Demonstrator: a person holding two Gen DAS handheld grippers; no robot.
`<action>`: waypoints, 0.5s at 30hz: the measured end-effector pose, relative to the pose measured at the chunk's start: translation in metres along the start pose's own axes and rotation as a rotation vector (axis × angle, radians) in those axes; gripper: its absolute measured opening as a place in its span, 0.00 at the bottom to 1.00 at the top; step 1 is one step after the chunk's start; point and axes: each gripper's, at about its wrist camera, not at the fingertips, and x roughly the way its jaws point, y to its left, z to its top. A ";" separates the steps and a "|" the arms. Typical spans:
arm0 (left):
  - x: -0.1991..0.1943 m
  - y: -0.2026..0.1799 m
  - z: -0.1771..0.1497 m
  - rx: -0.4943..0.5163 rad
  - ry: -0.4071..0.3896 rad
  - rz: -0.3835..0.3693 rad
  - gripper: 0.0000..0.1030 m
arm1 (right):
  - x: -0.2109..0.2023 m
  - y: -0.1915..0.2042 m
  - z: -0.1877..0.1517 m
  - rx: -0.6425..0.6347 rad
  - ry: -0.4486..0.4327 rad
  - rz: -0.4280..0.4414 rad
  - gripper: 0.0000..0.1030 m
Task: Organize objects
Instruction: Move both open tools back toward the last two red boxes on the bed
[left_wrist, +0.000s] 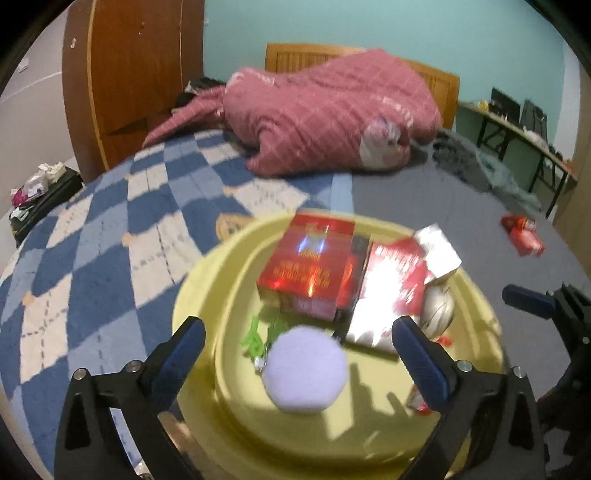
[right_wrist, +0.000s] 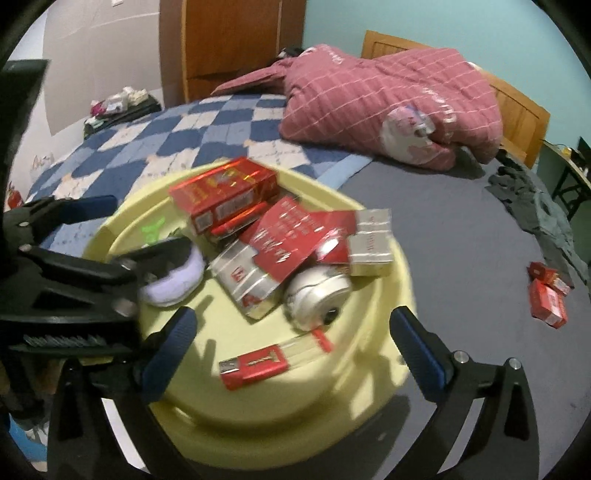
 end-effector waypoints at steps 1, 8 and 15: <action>-0.006 -0.001 0.002 -0.005 -0.013 0.000 1.00 | -0.005 -0.006 0.001 0.014 -0.009 -0.009 1.00; -0.029 -0.036 0.006 0.029 -0.038 -0.034 1.00 | -0.043 -0.047 -0.002 0.099 -0.055 -0.057 1.00; -0.032 -0.101 0.008 0.117 -0.035 -0.084 1.00 | -0.064 -0.096 -0.021 0.143 -0.053 -0.141 1.00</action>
